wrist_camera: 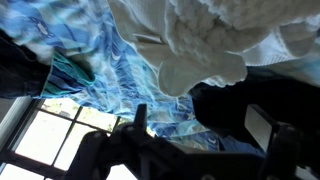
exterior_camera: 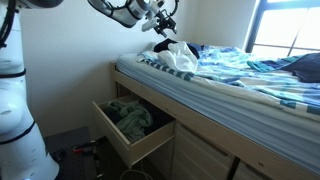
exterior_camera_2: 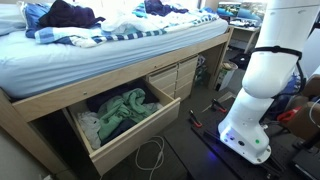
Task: Put the edge of the white towel on the bed
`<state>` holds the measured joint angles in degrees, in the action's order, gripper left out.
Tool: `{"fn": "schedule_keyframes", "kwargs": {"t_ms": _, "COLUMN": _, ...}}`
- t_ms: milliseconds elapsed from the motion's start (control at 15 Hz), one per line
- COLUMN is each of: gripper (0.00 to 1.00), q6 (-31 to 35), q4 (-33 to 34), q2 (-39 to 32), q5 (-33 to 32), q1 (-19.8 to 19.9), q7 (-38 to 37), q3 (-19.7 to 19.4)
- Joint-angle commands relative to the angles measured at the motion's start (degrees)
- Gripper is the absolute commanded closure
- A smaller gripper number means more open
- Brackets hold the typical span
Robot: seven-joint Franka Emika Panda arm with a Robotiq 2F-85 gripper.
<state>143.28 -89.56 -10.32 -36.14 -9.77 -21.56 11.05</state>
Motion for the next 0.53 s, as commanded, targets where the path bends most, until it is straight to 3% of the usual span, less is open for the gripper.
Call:
{"fn": "schedule_keyframes", "kwargs": {"t_ms": 0, "gripper": 0.0, "q6": -5.4, "q4": -5.3, "q2": 5.7, "q5": 3.3, "q1": -2.2, "q7": 3.9, "q3": -1.1}}
{"fn": "schedule_keyframes", "kwargs": {"t_ms": 467, "gripper": 0.0, "q6": -12.6, "q4": -12.8, "q2": 13.9, "q5": 3.3, "q1": -2.2, "q7": 4.2, "q3": -0.4}}
